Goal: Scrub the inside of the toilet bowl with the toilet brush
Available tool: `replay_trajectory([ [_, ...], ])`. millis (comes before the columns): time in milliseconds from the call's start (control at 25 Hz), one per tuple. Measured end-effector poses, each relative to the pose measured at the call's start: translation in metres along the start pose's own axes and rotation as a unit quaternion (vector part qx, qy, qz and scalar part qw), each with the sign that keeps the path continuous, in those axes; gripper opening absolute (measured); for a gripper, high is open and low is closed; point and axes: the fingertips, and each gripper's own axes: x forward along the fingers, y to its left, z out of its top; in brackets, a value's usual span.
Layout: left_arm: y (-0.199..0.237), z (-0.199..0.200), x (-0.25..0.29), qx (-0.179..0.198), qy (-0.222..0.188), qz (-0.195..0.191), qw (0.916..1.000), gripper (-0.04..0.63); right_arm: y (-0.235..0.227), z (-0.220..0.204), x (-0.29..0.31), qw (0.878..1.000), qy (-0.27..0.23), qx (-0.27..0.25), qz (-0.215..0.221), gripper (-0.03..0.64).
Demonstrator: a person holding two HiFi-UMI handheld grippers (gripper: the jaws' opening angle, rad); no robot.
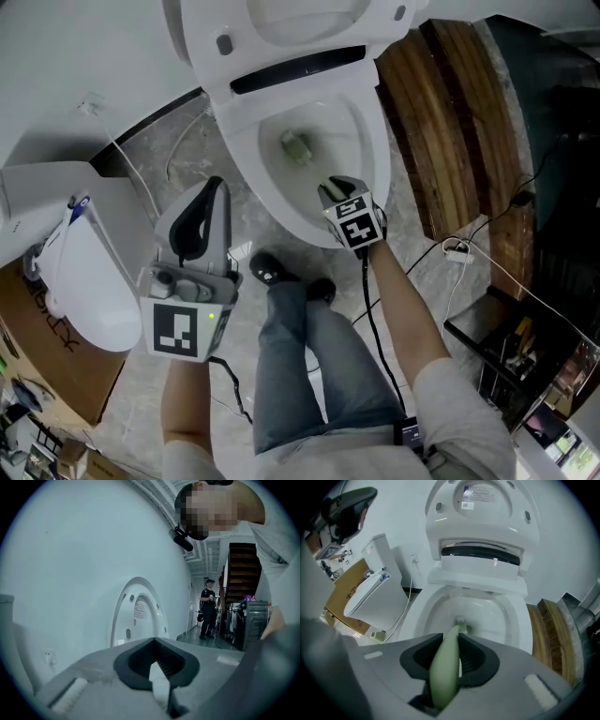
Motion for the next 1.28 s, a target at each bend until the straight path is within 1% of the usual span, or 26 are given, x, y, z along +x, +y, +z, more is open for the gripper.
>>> replay_trajectory([
  [120, -0.009, 0.006, 0.002, -0.006, -0.015, -0.006, 0.9998, 0.003, 0.002, -0.003, -0.008, 0.999, 0.002, -0.022, 0.026, 0.101],
  [280, -0.027, 0.01, 0.009, -0.008, -0.016, -0.01, 0.9998, 0.003, 0.011, -0.01, -0.024, 0.998, 0.014, -0.046, 0.05, 0.103],
  [400, -0.04, 0.015, 0.014, -0.008, -0.025, -0.01, 0.9996, 0.003, 0.011, -0.022, -0.032, 0.996, 0.024, -0.061, 0.062, 0.103],
  [480, -0.048, 0.017, 0.016, -0.008, -0.03, -0.008, 0.9995, 0.003, 0.01, -0.033, -0.038, 0.994, 0.034, -0.08, 0.066, 0.103],
  [640, -0.061, 0.018, 0.021, -0.015, -0.028, 0.008, 0.9995, 0.003, 0.003, -0.047, -0.045, 0.988, 0.054, -0.125, 0.072, 0.103],
  [760, -0.071, 0.019, 0.025, -0.015, -0.03, 0.016, 0.9993, 0.003, -0.003, -0.051, -0.049, 0.983, 0.066, -0.155, 0.071, 0.102],
  [960, -0.078, 0.014, 0.027, -0.015, -0.017, 0.03, 0.9993, 0.003, -0.016, -0.055, -0.051, 0.975, 0.083, -0.198, 0.063, 0.103],
  [1120, -0.077, 0.023, 0.03, -0.007, -0.035, 0.037, 0.9987, 0.003, -0.027, -0.054, -0.052, 0.975, 0.087, -0.196, 0.05, 0.103],
  [1280, -0.075, 0.018, 0.031, -0.01, -0.017, 0.044, 0.9988, 0.003, -0.038, -0.051, -0.051, 0.978, 0.086, -0.19, 0.029, 0.103],
])
